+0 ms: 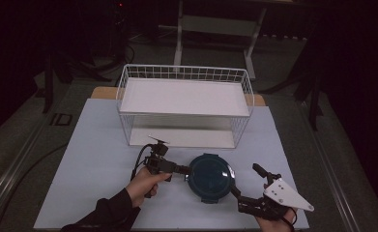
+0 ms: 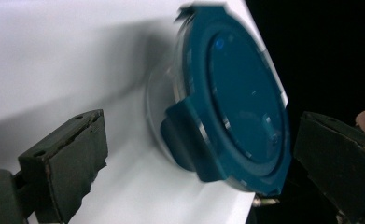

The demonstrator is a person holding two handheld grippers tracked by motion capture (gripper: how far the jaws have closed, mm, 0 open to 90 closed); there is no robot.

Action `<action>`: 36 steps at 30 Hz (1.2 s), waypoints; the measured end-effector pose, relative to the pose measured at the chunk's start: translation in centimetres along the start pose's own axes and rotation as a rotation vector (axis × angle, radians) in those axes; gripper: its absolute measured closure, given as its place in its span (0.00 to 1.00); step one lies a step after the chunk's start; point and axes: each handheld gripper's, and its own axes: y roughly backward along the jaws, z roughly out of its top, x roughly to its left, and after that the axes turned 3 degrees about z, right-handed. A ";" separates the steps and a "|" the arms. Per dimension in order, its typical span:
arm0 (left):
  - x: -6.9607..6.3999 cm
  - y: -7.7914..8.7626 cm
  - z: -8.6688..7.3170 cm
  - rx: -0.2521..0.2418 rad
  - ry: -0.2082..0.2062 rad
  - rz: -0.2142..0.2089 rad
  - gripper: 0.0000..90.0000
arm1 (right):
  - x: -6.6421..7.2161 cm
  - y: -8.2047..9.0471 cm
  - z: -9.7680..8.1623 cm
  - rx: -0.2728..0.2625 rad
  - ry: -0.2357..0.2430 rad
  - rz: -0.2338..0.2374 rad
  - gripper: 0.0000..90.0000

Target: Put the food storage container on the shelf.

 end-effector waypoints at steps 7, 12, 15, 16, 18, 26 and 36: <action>0.5 -0.8 0.1 0.060 0.086 0.010 0.26 | 0.0 -0.1 -0.1 0.011 -0.002 0.001 0.11; 0.7 -1.2 0.1 0.078 0.114 -0.013 0.46 | 0.0 -0.1 -0.2 0.018 -0.006 0.006 0.11; 0.7 -1.4 0.2 0.085 0.123 -0.049 0.54 | 0.0 -0.1 -0.2 0.021 -0.007 0.008 0.11; 0.7 -1.4 0.2 0.089 0.125 -0.051 0.56 | 0.0 -0.1 -0.2 0.024 -0.007 0.009 0.11; 1.0 -1.4 0.2 0.098 0.148 -0.074 0.57 | -0.1 -0.1 -0.2 0.027 -0.010 0.008 0.11; 1.0 -1.2 -0.2 0.085 0.135 -0.086 0.59 | -1.3 -0.4 -0.6 0.072 -0.110 0.050 0.15; -0.3 -0.6 -1.3 0.049 0.024 -0.068 0.61 | -4.2 -2.0 -2.6 0.236 -0.422 0.191 0.25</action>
